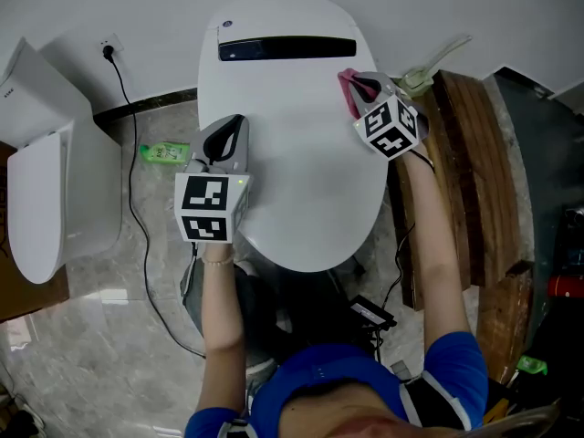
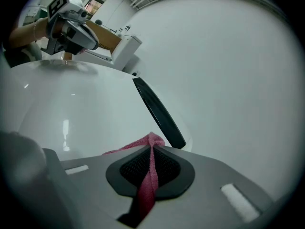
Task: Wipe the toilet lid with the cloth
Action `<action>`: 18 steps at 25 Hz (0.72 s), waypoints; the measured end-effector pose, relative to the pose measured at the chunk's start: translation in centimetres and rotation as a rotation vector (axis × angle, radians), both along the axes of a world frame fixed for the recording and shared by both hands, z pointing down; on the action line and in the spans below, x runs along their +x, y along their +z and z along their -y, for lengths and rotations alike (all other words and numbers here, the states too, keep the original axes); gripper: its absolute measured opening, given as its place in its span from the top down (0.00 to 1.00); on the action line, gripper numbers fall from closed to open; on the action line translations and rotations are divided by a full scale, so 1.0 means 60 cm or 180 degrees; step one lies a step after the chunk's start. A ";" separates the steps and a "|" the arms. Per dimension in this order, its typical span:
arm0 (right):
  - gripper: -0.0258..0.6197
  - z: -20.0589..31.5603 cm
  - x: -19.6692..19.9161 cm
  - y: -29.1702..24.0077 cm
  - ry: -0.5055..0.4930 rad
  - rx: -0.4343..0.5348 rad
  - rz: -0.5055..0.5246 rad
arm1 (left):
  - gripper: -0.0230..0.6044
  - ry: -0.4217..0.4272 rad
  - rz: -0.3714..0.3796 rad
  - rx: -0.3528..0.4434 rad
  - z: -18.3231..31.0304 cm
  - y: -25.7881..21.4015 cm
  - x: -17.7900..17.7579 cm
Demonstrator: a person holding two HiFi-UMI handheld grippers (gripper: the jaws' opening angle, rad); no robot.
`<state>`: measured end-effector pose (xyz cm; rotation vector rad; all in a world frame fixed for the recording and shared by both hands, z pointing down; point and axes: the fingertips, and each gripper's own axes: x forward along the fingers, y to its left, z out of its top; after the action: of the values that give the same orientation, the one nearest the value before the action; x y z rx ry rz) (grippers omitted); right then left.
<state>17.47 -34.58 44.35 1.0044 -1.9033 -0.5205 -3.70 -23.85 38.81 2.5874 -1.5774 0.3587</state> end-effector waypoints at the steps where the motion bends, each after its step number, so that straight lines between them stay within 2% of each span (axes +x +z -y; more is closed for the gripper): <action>1: 0.94 -0.001 -0.002 0.000 -0.0006 -0.0009 0.0017 | 0.96 0.0003 0.0008 -0.0001 -0.001 0.000 0.000; 13: 0.94 -0.004 -0.050 -0.005 -0.0122 -0.0137 0.0490 | 0.96 0.0022 0.0054 -0.0026 -0.005 0.006 0.000; 18: 0.94 -0.006 -0.082 -0.007 -0.0253 -0.0162 0.0510 | 0.96 0.0004 0.0063 -0.0034 -0.006 0.007 -0.005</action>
<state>12.55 -34.22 43.95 0.9648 -2.0950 -0.4460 -3.99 -23.50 39.25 2.5849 -1.5758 0.3931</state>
